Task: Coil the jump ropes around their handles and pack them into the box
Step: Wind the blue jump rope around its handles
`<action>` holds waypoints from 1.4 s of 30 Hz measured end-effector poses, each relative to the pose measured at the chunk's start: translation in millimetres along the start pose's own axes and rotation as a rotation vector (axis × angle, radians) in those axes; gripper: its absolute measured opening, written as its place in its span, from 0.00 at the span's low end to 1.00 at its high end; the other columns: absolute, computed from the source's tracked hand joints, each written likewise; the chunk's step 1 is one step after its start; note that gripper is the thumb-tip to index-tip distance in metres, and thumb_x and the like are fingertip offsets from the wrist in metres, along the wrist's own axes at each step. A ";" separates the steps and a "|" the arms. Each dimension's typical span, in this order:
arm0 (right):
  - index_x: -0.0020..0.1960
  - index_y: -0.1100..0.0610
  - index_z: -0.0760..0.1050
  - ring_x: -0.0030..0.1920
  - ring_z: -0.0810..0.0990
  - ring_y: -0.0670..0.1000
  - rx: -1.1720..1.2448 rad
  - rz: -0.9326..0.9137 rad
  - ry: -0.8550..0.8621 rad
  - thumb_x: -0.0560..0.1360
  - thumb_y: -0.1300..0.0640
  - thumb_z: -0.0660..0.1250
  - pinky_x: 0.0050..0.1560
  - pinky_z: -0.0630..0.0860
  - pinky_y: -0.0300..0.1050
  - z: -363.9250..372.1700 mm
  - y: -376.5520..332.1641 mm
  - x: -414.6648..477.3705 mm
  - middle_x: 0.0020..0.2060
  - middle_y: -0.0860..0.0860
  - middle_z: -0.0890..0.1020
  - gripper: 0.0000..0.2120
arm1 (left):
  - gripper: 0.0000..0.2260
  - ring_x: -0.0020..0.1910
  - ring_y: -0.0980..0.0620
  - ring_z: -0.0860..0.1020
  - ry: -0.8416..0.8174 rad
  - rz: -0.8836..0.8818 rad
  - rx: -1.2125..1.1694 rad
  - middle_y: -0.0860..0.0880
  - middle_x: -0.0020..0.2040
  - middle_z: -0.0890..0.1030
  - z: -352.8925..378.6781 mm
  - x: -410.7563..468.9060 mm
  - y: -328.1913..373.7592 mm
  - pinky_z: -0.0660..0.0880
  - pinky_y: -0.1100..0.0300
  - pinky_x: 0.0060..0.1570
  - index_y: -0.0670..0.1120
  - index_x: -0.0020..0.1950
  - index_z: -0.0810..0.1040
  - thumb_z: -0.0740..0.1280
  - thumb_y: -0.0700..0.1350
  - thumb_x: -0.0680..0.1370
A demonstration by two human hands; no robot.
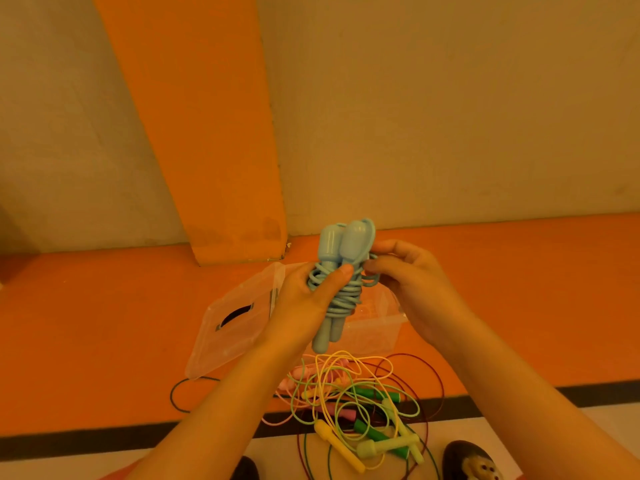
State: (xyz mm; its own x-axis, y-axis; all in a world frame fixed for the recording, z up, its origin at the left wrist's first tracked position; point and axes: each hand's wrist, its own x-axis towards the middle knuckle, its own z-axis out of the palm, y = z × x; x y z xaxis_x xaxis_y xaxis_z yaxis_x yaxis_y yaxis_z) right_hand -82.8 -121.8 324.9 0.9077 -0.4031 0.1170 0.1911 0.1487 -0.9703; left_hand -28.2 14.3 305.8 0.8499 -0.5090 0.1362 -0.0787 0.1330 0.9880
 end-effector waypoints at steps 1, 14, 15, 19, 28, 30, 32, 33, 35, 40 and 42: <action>0.43 0.58 0.78 0.37 0.78 0.47 -0.009 0.011 0.019 0.67 0.71 0.67 0.40 0.73 0.38 0.1 0.5 0.1 0.35 0.52 0.81 0.10 | 0.10 0.39 0.50 0.82 -0.012 0.008 0.023 0.46 0.41 0.83 0.6 -0.7 0.6 0.77 0.58 0.38 0.47 0.46 0.79 0.71 0.51 0.71; 0.51 0.65 0.76 0.39 0.75 0.48 -0.085 0.129 -0.088 0.68 0.69 0.64 0.39 0.73 0.38 -1.3 5.0 5.9 0.39 0.56 0.78 0.11 | 0.01 0.34 0.60 0.80 0.003 0.023 0.091 0.50 0.38 0.81 1.3 -2.3 1.6 0.75 0.66 0.34 0.47 0.46 0.78 0.69 0.42 0.76; 0.50 0.65 0.77 0.40 0.74 0.49 -0.076 0.146 -0.102 0.70 0.71 0.62 0.39 0.72 0.39 -2.5 3.5 5.8 0.40 0.56 0.78 0.10 | 0.02 0.34 0.58 0.80 -0.009 0.019 0.085 0.49 0.39 0.81 0.1 -2.0 2.3 0.75 0.65 0.34 0.46 0.46 0.78 0.69 0.43 0.75; 0.47 0.63 0.76 0.40 0.76 0.49 -0.055 0.181 -0.141 0.72 0.71 0.60 0.43 0.73 0.42 -6.4 -2.2 4.5 0.38 0.54 0.79 0.09 | 0.12 0.36 0.53 0.80 -0.046 0.005 0.053 0.47 0.39 0.82 -1.6 -2.1 5.1 0.74 0.63 0.35 0.44 0.47 0.79 0.69 0.51 0.69; 0.41 0.59 0.78 0.39 0.76 0.49 -0.084 0.130 -0.105 0.72 0.63 0.66 0.41 0.74 0.43 -1.0 5.8 -0.4 0.37 0.56 0.77 0.03 | 0.07 0.35 0.49 0.80 -0.070 -0.061 -0.035 0.44 0.39 0.82 -1.5 -4.3 6.7 0.77 0.60 0.33 0.44 0.48 0.80 0.66 0.47 0.75; 0.42 0.58 0.80 0.40 0.78 0.47 -0.084 0.103 -0.119 0.75 0.64 0.64 0.42 0.75 0.42 -1.3 6.0 -0.8 0.37 0.53 0.80 0.07 | 0.11 0.37 0.47 0.81 -0.055 -0.071 -0.048 0.43 0.41 0.82 -1.2 -3.9 6.3 0.78 0.56 0.36 0.45 0.47 0.80 0.67 0.51 0.71; 0.42 0.56 0.82 0.40 0.79 0.46 -0.052 0.079 -0.153 0.75 0.64 0.64 0.42 0.75 0.39 -1.9 4.2 -1.7 0.38 0.51 0.82 0.09 | 0.13 0.37 0.46 0.81 -0.048 -0.073 -0.053 0.42 0.41 0.83 -1.4 -3.7 6.3 0.79 0.53 0.38 0.45 0.47 0.80 0.67 0.52 0.69; 0.42 0.56 0.82 0.39 0.79 0.45 -0.029 0.070 -0.167 0.75 0.65 0.64 0.42 0.76 0.38 -3.0 3.2 -2.0 0.37 0.50 0.83 0.10 | 0.13 0.37 0.46 0.81 -0.052 -0.073 -0.052 0.42 0.42 0.83 -1.9 -3.3 5.9 0.79 0.53 0.39 0.45 0.47 0.80 0.67 0.52 0.69; 0.40 0.56 0.83 0.38 0.79 0.44 0.011 0.050 -0.177 0.74 0.66 0.64 0.40 0.76 0.36 -4.9 2.7 -2.4 0.37 0.49 0.83 0.11 | 0.14 0.38 0.45 0.81 -0.063 -0.072 -0.059 0.41 0.42 0.83 -2.5 -2.7 6.1 0.79 0.52 0.39 0.44 0.48 0.80 0.67 0.52 0.69; 0.48 0.63 0.80 0.40 0.78 0.47 0.041 0.053 -0.150 0.67 0.59 0.69 0.41 0.76 0.38 -5.9 4.9 -3.9 0.41 0.54 0.81 0.11 | 0.15 0.35 0.48 0.81 -0.081 -0.071 -0.101 0.40 0.42 0.82 -0.3 -2.3 7.0 0.79 0.56 0.36 0.41 0.49 0.79 0.66 0.51 0.70; 0.49 0.63 0.79 0.42 0.78 0.48 0.042 0.063 -0.150 0.66 0.58 0.69 0.43 0.76 0.40 -5.6 3.7 -4.0 0.42 0.55 0.80 0.14 | 0.14 0.34 0.48 0.81 -0.089 -0.063 -0.114 0.43 0.40 0.83 -0.9 -2.0 7.5 0.79 0.56 0.35 0.42 0.48 0.79 0.66 0.50 0.69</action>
State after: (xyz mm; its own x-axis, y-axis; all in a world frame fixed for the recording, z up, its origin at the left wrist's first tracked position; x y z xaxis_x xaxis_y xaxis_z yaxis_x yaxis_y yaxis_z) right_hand -87.8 -124.7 319.6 0.9632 -0.2531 0.0900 0.1450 0.2079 -0.9673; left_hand -30.0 17.0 312.9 0.8016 -0.5918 0.0847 0.0375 0.1912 0.9808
